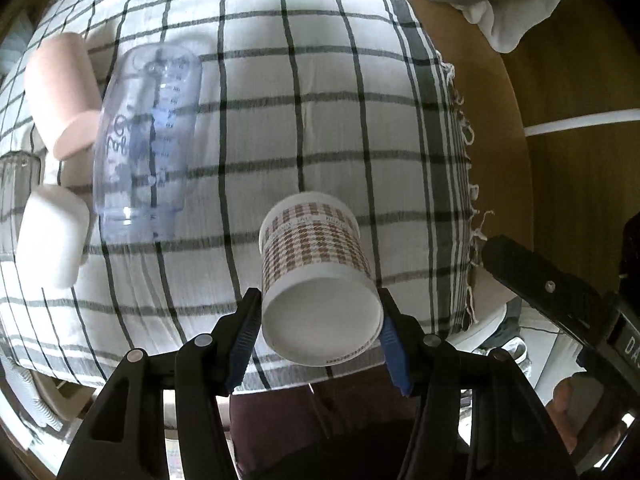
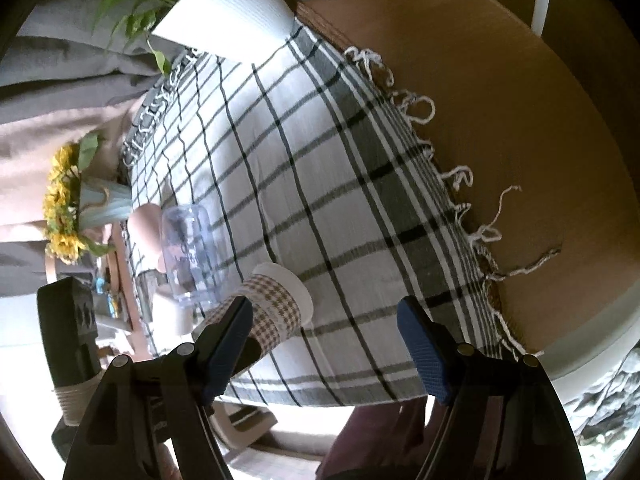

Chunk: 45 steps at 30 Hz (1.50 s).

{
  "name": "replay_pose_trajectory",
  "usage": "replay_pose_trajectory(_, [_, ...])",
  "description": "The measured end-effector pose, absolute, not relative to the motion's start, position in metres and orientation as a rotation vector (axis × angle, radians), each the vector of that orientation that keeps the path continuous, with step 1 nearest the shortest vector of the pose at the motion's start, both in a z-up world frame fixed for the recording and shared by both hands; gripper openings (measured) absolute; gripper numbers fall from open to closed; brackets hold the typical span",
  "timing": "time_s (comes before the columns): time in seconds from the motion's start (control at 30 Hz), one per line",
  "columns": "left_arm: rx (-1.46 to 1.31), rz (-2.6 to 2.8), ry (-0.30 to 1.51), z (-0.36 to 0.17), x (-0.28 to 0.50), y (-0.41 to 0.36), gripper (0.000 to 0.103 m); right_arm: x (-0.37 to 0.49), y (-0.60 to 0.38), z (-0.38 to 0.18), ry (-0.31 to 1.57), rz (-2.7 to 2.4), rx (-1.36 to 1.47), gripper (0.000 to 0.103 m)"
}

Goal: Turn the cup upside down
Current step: 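Lower the inverted paper cup onto the cloth and open the right gripper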

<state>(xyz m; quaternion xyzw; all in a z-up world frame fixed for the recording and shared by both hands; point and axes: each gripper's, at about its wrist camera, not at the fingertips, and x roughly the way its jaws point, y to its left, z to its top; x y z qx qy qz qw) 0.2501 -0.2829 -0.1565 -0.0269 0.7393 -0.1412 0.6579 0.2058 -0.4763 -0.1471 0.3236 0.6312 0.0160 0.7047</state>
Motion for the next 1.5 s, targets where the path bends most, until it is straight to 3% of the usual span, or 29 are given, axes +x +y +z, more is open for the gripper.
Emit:
replay_pose_trajectory(0.67, [-0.063,-0.316,1.668,-0.169,0.257,-0.295,0.06,0.206,-0.49,-0.148,1.391,-0.037,0.693,0.076])
replay_pose_trajectory(1.0, [-0.053,-0.315,1.671,-0.173,0.241,-0.305,0.074,0.198,-0.498,-0.146,1.391,-0.063,0.667,0.076])
replay_pose_trajectory(1.5, [-0.051,-0.2,1.425,-0.122,0.183,-0.258,0.089,0.17,-0.474,-0.112,1.312,-0.066,0.446,0.076])
